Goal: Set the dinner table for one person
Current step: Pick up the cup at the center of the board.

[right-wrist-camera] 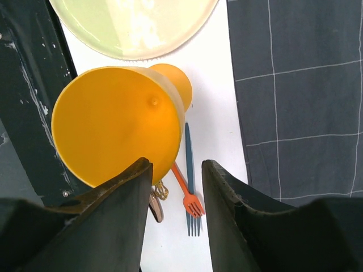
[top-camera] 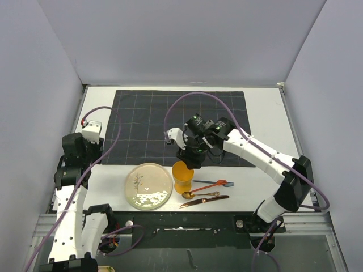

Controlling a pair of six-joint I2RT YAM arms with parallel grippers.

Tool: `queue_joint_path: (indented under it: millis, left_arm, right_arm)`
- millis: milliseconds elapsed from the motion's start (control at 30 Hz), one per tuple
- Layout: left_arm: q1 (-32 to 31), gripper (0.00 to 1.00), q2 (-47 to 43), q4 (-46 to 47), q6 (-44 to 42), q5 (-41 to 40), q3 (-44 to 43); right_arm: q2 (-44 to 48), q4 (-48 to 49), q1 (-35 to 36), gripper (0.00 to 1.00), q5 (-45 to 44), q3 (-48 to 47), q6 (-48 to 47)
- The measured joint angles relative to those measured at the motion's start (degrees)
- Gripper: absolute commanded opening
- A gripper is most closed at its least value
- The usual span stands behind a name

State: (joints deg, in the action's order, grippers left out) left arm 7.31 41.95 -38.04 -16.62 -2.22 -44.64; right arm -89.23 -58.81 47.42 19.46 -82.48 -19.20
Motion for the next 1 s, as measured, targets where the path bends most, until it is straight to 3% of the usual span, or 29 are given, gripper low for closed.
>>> queue_joint_path:
  millis: [333,567,1000]
  left_arm:
    - [0.0,0.45,0.07,-0.57,0.04,0.26,0.0]
    - [0.0,0.43,0.07,-0.59,0.0,1.16,0.0]
    - [0.0,0.42,1.99,-0.57,-0.07,1.7,1.31]
  right_arm:
    - [-5.03,0.13,0.79,0.25,-0.42,-1.81,0.17]
    - [-8.66,0.0,1.6,0.0,-0.83,-3.61,0.11]
    - [-8.96,-2.21,2.14,0.0,-2.1,-7.43,-0.13]
